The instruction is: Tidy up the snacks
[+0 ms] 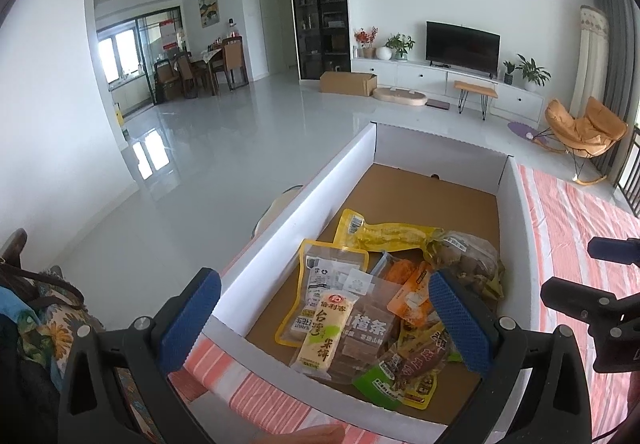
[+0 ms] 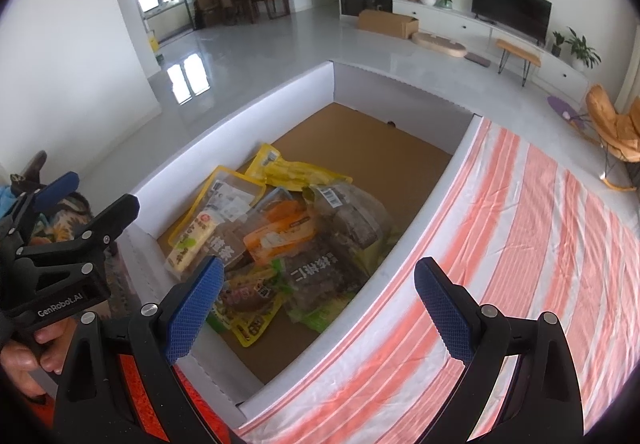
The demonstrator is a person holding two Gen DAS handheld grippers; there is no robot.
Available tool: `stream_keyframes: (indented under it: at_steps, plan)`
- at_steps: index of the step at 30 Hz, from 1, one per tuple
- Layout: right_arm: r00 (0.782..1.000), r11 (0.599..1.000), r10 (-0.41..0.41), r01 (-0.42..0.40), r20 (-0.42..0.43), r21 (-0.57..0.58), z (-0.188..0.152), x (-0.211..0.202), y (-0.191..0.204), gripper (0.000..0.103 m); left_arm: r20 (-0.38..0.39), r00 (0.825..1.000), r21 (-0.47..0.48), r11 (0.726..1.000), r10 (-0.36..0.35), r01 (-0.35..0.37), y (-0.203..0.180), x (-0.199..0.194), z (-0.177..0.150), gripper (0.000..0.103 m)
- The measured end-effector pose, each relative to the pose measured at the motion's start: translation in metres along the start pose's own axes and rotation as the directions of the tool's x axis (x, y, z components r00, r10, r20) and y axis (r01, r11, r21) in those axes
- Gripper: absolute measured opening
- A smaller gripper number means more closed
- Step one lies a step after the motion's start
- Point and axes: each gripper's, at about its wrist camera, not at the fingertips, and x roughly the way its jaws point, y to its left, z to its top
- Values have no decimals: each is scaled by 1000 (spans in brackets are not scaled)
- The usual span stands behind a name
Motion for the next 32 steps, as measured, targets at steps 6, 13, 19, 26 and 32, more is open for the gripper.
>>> stream_keyframes:
  at_steps: [6, 13, 19, 26, 32]
  plan:
    - [1000, 1000, 2, -2, -2, -5, 2, 1, 3, 98, -4, 1000, -2, 1000, 5, -5, -1, 0, 0, 103]
    - [1000, 1000, 13, -13, 0, -4, 3, 1, 5, 98, 1, 1000, 9, 1000, 16, -16, -1, -1, 1, 103]
    - [1000, 1000, 17, -17, -1, -15, 3, 2, 8, 98, -14, 1000, 10, 1000, -1, 1, -1, 0, 3, 103]
    - [1000, 1000, 16, -16, -1, -13, 3, 2, 8, 98, -9, 1000, 23, 1000, -4, 4, -4, 0, 4, 103]
    - [1000, 1000, 16, -16, 0, -14, 3, 2, 9, 98, -35, 996, -32, 996, -81, 80, 3, 2, 5, 103]
